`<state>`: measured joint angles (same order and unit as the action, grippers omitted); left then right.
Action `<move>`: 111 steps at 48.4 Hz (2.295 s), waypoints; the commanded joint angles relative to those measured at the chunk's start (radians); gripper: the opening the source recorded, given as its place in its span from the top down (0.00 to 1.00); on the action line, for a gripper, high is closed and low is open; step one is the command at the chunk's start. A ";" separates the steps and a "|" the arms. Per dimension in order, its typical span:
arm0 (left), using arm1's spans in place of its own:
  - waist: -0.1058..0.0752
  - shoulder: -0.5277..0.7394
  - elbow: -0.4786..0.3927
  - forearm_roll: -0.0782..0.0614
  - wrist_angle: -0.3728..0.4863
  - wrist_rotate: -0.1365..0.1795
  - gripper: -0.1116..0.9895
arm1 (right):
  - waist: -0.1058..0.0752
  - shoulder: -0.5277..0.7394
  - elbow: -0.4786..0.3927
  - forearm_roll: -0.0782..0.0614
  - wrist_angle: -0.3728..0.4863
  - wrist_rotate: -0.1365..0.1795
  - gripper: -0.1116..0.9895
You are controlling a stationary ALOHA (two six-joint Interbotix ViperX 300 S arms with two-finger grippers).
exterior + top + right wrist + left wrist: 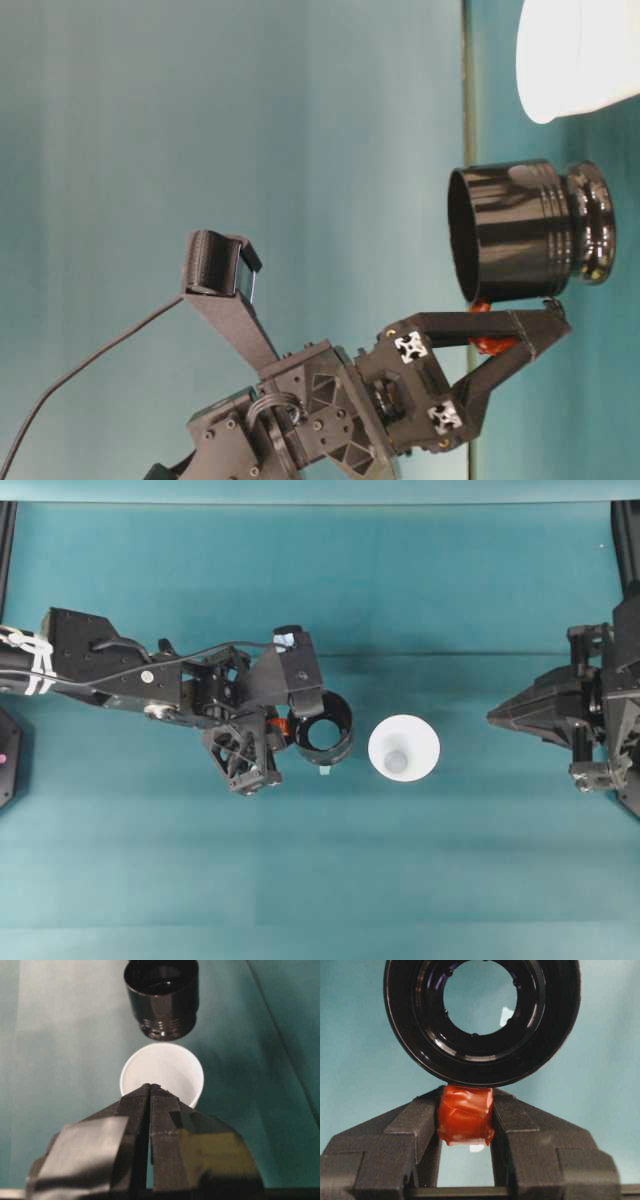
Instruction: Put the paper cup into the moved red handle cup holder.
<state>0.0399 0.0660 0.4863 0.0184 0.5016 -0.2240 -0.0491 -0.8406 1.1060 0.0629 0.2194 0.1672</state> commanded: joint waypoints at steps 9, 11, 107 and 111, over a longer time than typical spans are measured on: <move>-0.031 0.032 -0.005 0.003 -0.003 -0.002 0.62 | -0.003 0.005 -0.006 0.003 -0.026 0.012 0.99; -0.035 0.038 -0.005 0.003 -0.003 0.000 0.62 | -0.003 0.005 -0.005 0.003 -0.037 0.012 0.99; -0.049 -0.368 0.195 0.003 0.061 0.067 0.07 | -0.032 0.040 -0.057 -0.002 0.064 0.123 0.68; -0.060 -0.374 0.202 0.003 0.063 0.072 0.07 | -0.032 0.072 -0.092 -0.002 0.106 0.123 0.45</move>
<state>-0.0061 -0.2884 0.6918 0.0184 0.5660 -0.1549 -0.0782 -0.7931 1.0615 0.0629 0.3037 0.2807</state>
